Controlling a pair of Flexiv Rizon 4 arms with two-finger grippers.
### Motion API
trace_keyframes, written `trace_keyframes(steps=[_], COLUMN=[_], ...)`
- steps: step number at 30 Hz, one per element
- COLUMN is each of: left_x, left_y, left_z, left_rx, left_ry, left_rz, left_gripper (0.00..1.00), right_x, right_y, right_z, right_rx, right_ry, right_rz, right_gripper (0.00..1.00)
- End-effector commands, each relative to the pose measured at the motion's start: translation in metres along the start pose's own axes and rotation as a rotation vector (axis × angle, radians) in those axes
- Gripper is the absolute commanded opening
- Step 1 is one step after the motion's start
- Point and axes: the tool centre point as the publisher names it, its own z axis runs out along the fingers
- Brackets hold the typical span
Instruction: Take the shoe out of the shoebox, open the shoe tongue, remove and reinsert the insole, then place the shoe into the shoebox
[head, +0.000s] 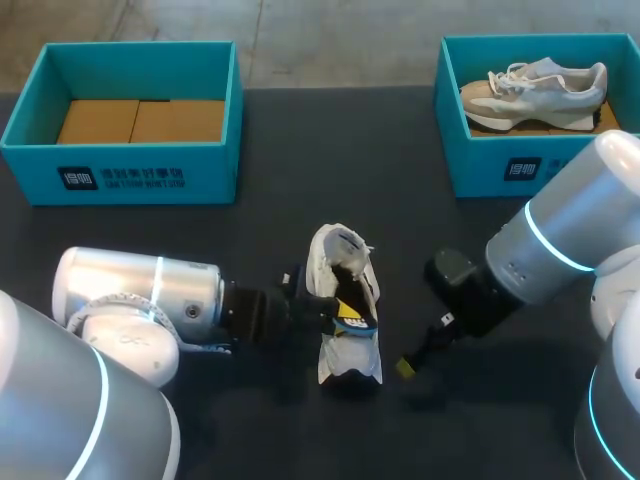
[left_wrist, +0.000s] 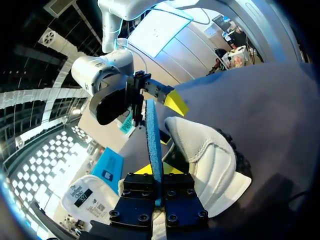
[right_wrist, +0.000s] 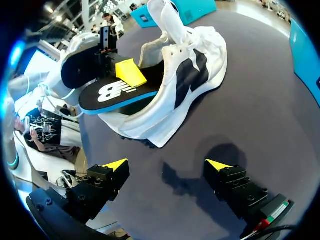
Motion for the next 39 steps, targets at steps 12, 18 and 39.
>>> trace_keyframes(steps=[12,18,39], left_x=[-0.002,-0.004,-0.007], left_y=[-0.018,-0.029,-0.026], left_z=[-0.01,-0.017,-0.009], left_rx=[0.013,0.038,0.104], left_ry=[-0.02,-0.037,-0.006], left_rz=[-0.001,-0.013,0.016], left_gripper=[0.31,0.26,0.0], right_x=[0.001,0.001,0.001], right_y=[0.0,0.0,0.0], right_z=[0.001,0.001,0.001], right_rx=[0.0,0.0,0.0], right_ry=[-0.004,-0.004,-0.004], right_rz=[0.0,0.0,0.0], right_gripper=[1.0,1.0,1.0])
